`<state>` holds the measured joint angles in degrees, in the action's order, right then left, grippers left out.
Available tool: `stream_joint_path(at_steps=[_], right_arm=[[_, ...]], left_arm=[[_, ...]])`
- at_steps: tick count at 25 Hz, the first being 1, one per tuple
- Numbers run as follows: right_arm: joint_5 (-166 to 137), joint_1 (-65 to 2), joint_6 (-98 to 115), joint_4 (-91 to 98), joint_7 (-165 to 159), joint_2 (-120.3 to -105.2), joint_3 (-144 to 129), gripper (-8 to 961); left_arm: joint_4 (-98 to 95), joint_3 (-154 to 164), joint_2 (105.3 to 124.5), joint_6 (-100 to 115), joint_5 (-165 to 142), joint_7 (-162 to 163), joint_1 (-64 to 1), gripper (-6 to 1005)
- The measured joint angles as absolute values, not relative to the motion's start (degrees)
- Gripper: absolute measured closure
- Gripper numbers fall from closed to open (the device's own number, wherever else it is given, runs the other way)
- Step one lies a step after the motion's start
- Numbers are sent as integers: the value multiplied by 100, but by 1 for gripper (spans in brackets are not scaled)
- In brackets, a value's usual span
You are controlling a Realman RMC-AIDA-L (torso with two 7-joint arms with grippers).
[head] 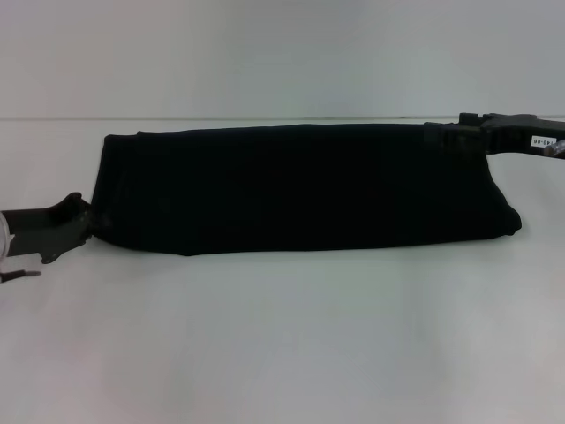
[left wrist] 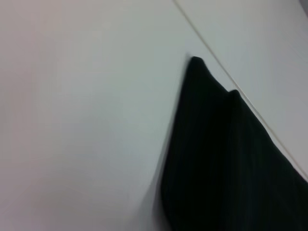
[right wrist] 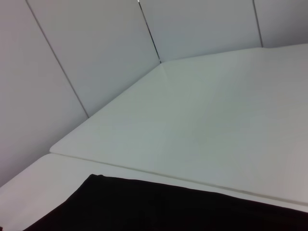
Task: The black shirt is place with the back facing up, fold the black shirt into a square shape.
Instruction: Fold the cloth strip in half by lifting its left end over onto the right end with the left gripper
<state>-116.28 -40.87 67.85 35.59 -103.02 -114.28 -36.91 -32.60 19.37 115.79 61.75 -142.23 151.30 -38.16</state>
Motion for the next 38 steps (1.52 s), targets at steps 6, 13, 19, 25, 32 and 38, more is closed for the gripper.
stream_joint_path(at_steps=[6,13,19,25,32,38], right_arm=[[-11626,-4079,6657,3551,-10331,-11515,-3691,56],[-11385,-4134,6532,3499,-10374,-11615,-3658,56],[-11119,-4208,6289,3474,-10391,-11721,-3691,56],[-11110,-4374,5950,3395,-10428,-11799,-3705,56],[-11108,-4411,5719,3414,-10393,-11785,-3664,56],[-11100,-4208,5543,3504,-10377,-11545,-3435,57]], left_arm=[[-3397,1901,11626,6289,-14197,14095,-3701,956],[-4027,1902,11593,6424,-14218,13754,-3375,956],[-4662,1897,11444,6613,-14571,13755,-3139,956],[-5071,1558,11318,6694,-15267,13752,-3091,955],[-5372,1600,11265,7645,-14965,13616,-3329,955],[-5020,2611,11442,8412,-13713,13507,-4275,954]])
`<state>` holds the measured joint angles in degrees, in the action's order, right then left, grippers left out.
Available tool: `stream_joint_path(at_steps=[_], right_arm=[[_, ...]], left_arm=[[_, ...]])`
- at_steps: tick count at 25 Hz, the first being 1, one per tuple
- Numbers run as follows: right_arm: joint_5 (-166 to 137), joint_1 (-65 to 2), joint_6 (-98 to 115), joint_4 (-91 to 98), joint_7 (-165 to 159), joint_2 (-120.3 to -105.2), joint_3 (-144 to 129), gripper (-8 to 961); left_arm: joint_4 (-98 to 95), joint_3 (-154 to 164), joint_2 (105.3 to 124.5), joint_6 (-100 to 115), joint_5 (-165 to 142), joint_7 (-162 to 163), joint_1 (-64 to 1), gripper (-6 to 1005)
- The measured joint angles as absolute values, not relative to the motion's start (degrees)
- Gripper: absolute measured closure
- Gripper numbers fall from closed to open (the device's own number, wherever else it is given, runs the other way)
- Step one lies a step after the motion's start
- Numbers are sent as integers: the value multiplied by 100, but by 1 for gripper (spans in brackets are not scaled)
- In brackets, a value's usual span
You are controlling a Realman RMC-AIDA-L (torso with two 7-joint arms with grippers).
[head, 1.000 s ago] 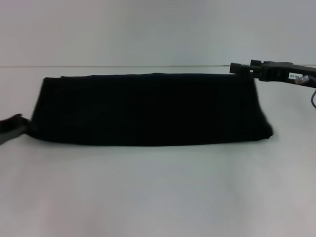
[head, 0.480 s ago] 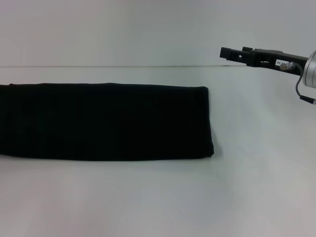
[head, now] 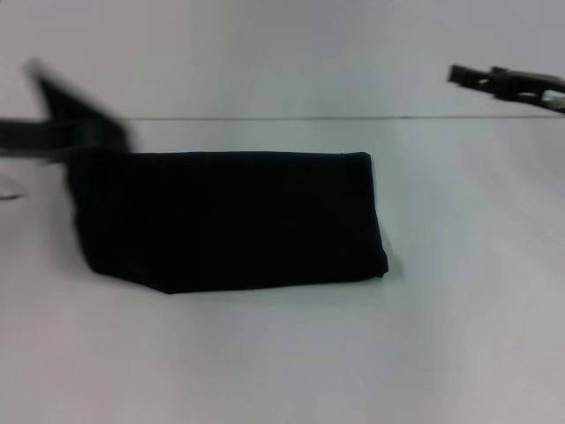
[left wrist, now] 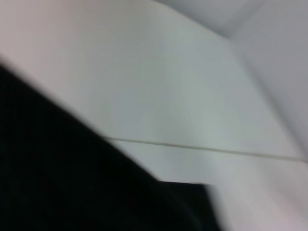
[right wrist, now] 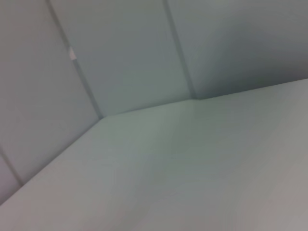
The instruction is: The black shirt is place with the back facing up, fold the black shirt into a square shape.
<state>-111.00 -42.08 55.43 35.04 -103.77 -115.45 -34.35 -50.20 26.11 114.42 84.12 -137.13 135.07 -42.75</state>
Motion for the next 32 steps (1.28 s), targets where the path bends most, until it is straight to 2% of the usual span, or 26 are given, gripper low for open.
stream_joint_path(at_steps=[3,5,7,9,12,16,26,29,30,32], right_arm=[[-11100,-4001,5632,3623,-10376,-11383,-3231,57],[-11099,-3869,5748,3702,-10377,-11278,-3104,57],[-11095,-3742,5879,3722,-10375,-11174,-3000,57],[-11093,-3659,5932,3724,-10374,-11120,-2955,57],[-11091,-3539,5978,3747,-10369,-11087,-2920,57],[-11092,-3478,6034,3759,-10357,-11078,-2927,57],[-11211,-3479,6314,3768,-10714,-11022,-3045,57],[-11454,-3522,6502,3754,-11040,-10945,-3063,57],[-11589,-3558,6581,3740,-11212,-10900,-3080,57],[-11834,-3627,6745,3724,-11540,-10848,-3142,57]], left_arm=[[-4530,3146,11713,8302,-13249,13491,-4856,954],[-4150,3453,12025,8054,-13116,13435,-5208,954],[-3904,3653,12281,7662,-13094,13388,-5347,954],[-3434,3934,12436,7072,-12842,13271,-5390,954],[-2111,4246,12433,6208,-11838,12608,-5423,953],[-1264,4196,12468,6175,-10582,11332,-5208,953],[-1146,4200,12448,8103,-9522,10801,-5073,738],[-1368,4203,12431,8287,-9419,10784,-4920,582],[-1813,4225,12402,8143,-9398,10710,-4613,530],[-2124,4244,12383,7921,-9409,10635,-4395,413]])
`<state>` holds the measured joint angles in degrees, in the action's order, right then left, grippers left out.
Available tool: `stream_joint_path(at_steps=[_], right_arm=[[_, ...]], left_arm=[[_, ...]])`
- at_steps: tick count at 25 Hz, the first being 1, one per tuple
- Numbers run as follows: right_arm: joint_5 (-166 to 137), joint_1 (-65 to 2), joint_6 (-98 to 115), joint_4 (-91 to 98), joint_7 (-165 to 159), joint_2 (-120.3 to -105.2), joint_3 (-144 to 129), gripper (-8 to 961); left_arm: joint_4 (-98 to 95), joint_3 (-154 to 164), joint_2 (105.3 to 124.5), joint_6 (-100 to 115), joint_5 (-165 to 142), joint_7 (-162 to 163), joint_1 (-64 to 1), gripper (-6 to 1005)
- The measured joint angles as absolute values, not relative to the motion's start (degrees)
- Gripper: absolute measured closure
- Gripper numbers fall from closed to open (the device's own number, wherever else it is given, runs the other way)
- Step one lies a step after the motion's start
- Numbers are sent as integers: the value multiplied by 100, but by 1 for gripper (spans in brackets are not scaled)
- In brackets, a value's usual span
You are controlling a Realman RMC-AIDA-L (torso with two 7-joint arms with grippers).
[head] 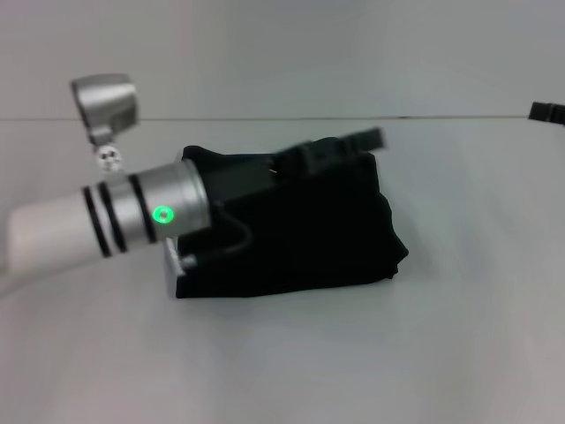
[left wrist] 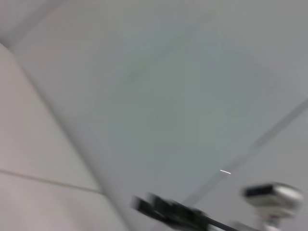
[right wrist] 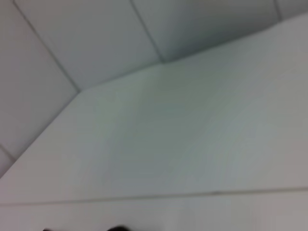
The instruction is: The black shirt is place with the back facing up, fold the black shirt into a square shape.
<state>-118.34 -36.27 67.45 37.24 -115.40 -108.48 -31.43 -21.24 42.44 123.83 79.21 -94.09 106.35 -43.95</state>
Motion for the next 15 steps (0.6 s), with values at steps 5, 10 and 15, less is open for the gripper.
stream_joint_path(at_steps=[5,10,15], right_arm=[[-12218,-3751,7092,3718,-12042,-10820,-3192,56],[-12260,-3741,7263,3709,-12158,-10851,-3191,60],[-12261,-3702,7268,3709,-12132,-10904,-3190,65]], left_arm=[[-2709,4246,12269,6928,-9446,10689,-3966,163],[-2748,4262,12093,5896,-10120,11634,-4082,55],[-2763,4276,12018,5247,-11033,12629,-4334,37]])
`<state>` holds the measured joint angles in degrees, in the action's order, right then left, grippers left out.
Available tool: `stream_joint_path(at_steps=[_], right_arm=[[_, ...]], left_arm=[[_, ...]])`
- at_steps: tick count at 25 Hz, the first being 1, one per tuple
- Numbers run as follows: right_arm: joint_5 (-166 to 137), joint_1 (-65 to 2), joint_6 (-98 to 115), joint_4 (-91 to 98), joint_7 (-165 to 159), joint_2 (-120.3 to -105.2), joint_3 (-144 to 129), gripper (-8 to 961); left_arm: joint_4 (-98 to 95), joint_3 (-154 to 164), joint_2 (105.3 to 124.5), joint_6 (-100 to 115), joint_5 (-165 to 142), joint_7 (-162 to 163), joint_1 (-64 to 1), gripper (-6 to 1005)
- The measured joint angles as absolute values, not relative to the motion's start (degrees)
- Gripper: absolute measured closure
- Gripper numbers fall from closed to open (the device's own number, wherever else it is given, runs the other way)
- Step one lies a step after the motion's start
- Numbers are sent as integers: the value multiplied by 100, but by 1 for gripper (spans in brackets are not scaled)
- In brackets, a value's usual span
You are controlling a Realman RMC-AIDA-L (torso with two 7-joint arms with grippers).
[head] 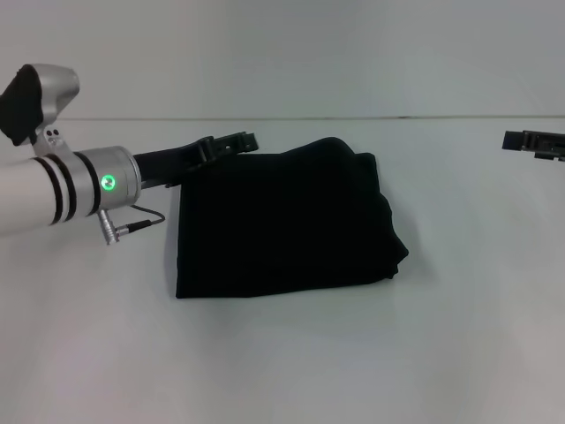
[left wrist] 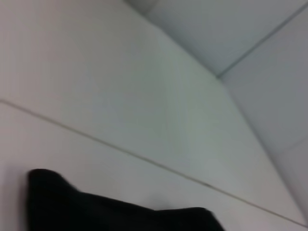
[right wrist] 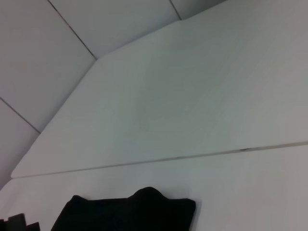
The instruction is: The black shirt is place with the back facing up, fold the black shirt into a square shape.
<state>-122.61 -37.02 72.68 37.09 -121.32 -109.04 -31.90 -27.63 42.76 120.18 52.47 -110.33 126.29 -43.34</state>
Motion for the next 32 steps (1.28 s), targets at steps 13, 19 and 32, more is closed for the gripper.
stream_joint_path(at_steps=[13,19,32], right_arm=[[-12259,-3655,7201,3709,-11842,-10966,-3194,76],[-11907,-3698,7504,3700,-10649,-11082,-3148,81],[-11286,-4242,7714,3710,-8735,-11409,-3694,108]], left_arm=[[-2833,4492,12015,4437,-11288,12652,-4455,44],[-3512,4448,12048,5658,-11235,11489,-4310,47],[-4244,4429,11795,6644,-11498,9821,-4155,52]])
